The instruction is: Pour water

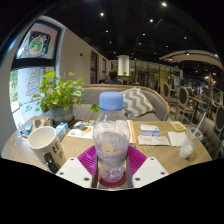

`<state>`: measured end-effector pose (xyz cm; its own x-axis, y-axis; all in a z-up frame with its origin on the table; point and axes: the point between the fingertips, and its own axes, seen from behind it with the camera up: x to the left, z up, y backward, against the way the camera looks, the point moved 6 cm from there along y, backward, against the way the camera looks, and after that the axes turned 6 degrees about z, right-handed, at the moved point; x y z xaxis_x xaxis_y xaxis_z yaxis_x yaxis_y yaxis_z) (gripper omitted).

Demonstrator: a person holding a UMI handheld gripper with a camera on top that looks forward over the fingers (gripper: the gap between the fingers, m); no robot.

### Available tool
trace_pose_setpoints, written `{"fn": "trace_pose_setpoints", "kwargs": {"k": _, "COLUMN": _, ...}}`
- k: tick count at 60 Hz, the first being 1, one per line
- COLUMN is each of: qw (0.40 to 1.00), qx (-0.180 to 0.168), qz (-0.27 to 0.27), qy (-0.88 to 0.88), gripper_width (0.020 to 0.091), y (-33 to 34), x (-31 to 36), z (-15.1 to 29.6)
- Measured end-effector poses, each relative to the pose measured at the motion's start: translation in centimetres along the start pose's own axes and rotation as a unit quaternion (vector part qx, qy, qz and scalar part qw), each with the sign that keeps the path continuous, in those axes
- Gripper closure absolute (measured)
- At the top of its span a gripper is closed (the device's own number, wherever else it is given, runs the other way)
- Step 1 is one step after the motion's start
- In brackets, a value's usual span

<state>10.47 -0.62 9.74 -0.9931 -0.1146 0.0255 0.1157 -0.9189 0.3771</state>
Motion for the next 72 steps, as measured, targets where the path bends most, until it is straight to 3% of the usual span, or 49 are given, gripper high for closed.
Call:
{"fn": "trace_pose_setpoints", "kwargs": {"k": 9, "qw": 0.999, "qx": 0.031, "qz": -0.01, "qy": -0.023, "gripper_width": 0.0567, "y": 0.2, "x": -0.4, "z": -0.2}}
{"fn": "trace_pose_setpoints", "kwargs": {"k": 19, "qw": 0.997, "qx": 0.074, "qz": -0.017, "qy": -0.03, "gripper_width": 0.0234, "y": 3.0, "x": -0.2, "z": -0.2}}
{"fn": "trace_pose_setpoints", "kwargs": {"k": 22, "qw": 0.996, "qx": 0.084, "qz": -0.026, "qy": -0.029, "gripper_width": 0.0263, "y": 4.7, "x": -0.1, "z": -0.1}}
{"fn": "trace_pose_setpoints", "kwargs": {"k": 38, "qw": 0.989, "qx": 0.136, "qz": -0.048, "qy": -0.042, "gripper_width": 0.0253, "y": 16.1, "x": 4.1, "z": 1.6}}
{"fn": "trace_pose_setpoints", "kwargs": {"k": 55, "qw": 0.987, "qx": 0.136, "qz": -0.07, "qy": -0.05, "gripper_width": 0.0251, "y": 26.8, "x": 9.9, "z": 2.7}}
{"fn": "trace_pose_setpoints", "kwargs": {"k": 72, "qw": 0.986, "qx": 0.137, "qz": -0.083, "qy": -0.048, "gripper_width": 0.025, "y": 30.1, "x": 10.9, "z": 2.2}}
